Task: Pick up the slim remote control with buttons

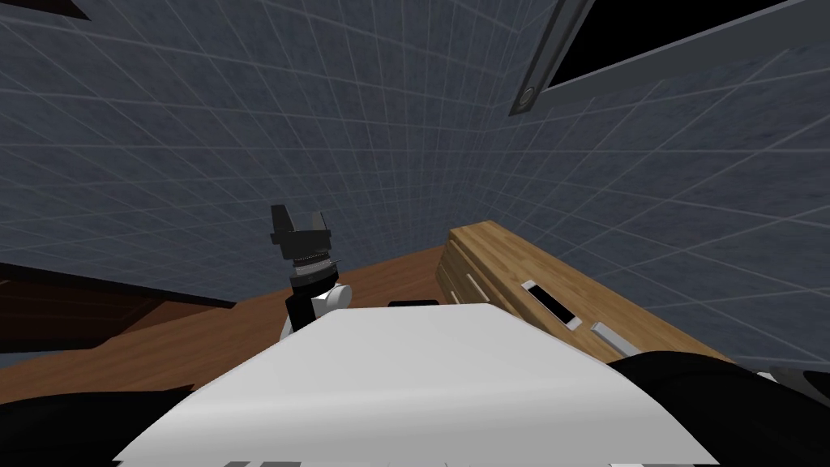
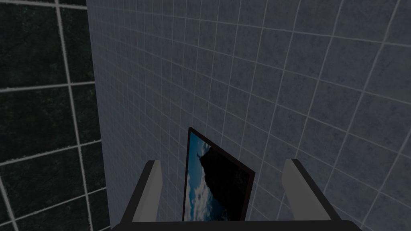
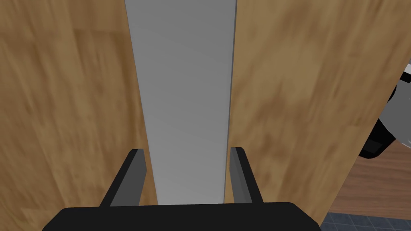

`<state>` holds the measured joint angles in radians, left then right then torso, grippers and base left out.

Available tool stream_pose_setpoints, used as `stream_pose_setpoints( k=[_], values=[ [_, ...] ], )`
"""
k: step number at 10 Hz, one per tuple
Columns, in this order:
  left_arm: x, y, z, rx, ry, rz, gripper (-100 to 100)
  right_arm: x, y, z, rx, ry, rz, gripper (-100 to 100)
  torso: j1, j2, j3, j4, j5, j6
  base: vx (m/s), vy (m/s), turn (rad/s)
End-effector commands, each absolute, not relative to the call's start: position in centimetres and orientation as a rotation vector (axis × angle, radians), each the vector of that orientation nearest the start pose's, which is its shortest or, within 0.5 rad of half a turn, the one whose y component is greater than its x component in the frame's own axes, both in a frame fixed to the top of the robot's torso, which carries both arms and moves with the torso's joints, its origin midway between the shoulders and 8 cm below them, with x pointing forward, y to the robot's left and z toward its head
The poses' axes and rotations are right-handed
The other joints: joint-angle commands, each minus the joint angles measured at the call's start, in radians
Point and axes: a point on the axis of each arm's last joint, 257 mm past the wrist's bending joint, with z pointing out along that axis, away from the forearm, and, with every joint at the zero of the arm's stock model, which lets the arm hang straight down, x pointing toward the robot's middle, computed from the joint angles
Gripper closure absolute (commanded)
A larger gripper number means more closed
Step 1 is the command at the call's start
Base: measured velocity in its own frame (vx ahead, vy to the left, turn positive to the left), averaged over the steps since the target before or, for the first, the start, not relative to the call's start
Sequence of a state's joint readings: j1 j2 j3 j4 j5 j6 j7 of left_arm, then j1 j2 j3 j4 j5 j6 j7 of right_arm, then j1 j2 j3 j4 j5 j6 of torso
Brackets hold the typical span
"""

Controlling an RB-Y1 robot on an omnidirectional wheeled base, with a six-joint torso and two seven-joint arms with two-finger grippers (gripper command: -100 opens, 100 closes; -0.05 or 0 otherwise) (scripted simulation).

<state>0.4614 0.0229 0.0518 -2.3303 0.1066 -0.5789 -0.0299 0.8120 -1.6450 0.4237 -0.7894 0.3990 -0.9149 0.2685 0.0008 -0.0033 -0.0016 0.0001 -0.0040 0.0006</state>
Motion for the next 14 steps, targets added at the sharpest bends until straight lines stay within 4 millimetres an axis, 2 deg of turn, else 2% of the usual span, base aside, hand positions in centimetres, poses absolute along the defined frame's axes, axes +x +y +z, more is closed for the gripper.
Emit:
stream_pose_setpoints(
  k=[1, 2, 3, 4, 6, 7, 8, 9, 10, 11, 13, 14],
  values=[
    [31.5, 29.7, 7.3, -0.555, 0.455, -1.339, 0, -0.7, -73.5, -28.0, -0.553, 3.031, -0.108, 100, 0.000, 0.000, 0.000, 0.000, 0.000, 0.000, 0.019, -0.022, -0.075],
    [31.5, 29.7, 7.3, -0.555, 0.455, -1.339, 0, -1.2, -74.0, -27.4, -0.584, 3.060, -0.139, 100, 0.000, 0.000, 0.000, 0.000, -0.001, -0.001, 0.025, -0.027, -0.090],
    [31.5, 29.7, 7.3, -0.555, 0.455, -1.339, 0, -0.3, -72.7, -28.1, -0.563, 3.033, -0.096, 100, 0.000, 0.000, 0.000, 0.000, 0.000, 0.000, 0.021, -0.025, -0.065],
    [31.5, 29.7, 7.3, -0.555, 0.455, -1.339, 0, -1.1, -73.6, -27.2, -0.591, 3.071, -0.142, 100, 0.000, 0.000, 0.000, 0.000, -0.001, 0.000, 0.029, -0.020, -0.084],
    [31.5, 29.7, 7.3, -0.555, 0.455, -1.339, 0, -0.1, -71.9, -28.2, -0.565, 3.041, -0.081, 100, 0.000, 0.000, 0.000, 0.000, 0.000, 0.000, 0.013, -0.017, -0.025],
    [31.5, 29.7, 7.3, -0.555, 0.455, -1.339, 0, -0.8, -72.2, -27.7, -0.590, 3.074, -0.110, 100, 0.001, 0.000, 0.000, 0.000, -0.001, -0.001, 0.017, -0.015, -0.067],
    [31.5, 29.7, 7.3, -0.555, 0.455, -1.339, 0, -0.2, -71.0, -28.3, -0.562, 3.056, -0.067, 100, 0.001, 0.000, 0.000, 0.000, 0.000, 0.001, 0.020, -0.018, -0.069],
    [31.5, 29.7, 7.3, -0.555, 0.455, -1.339, 0, -0.2, -70.9, -28.4, -0.558, 3.054, -0.064, 100, 0.001, 0.000, 0.000, 0.000, 0.000, 0.001, 0.009, -0.008, -0.004],
    [31.5, 29.7, 7.3, -0.555, 0.455, -1.339, 0, -1.0, -71.2, -27.9, -0.574, 3.092, -0.090, 100, 0.001, 0.001, 0.000, 0.000, 0.000, 0.000, 0.020, -0.016, -0.079],
    [31.5, 29.7, 7.3, -0.555, 0.455, -1.339, 0, -0.5, -70.0, -28.5, -0.546, 3.074, -0.050, 100, 0.001, 0.000, 0.000, 0.000, 0.001, 0.002, 0.020, -0.020, -0.064],
    [31.5, 29.7, 7.3, -0.555, 0.455, -1.339, 0, -0.6, -70.2, -28.6, -0.548, 3.075, -0.054, 100, 0.001, 0.001, 0.000, 0.000, 0.000, 0.001, 0.003, -0.005, 0.001],
    [31.5, 29.7, 7.3, -0.555, 0.455, -1.339, 0, -0.6, -70.1, -28.6, -0.546, 3.074, -0.051, 0, 0.002, 0.001, 0.001, 0.000, 0.001, 0.001, 0.000, 0.000, 0.000]
  ],
)
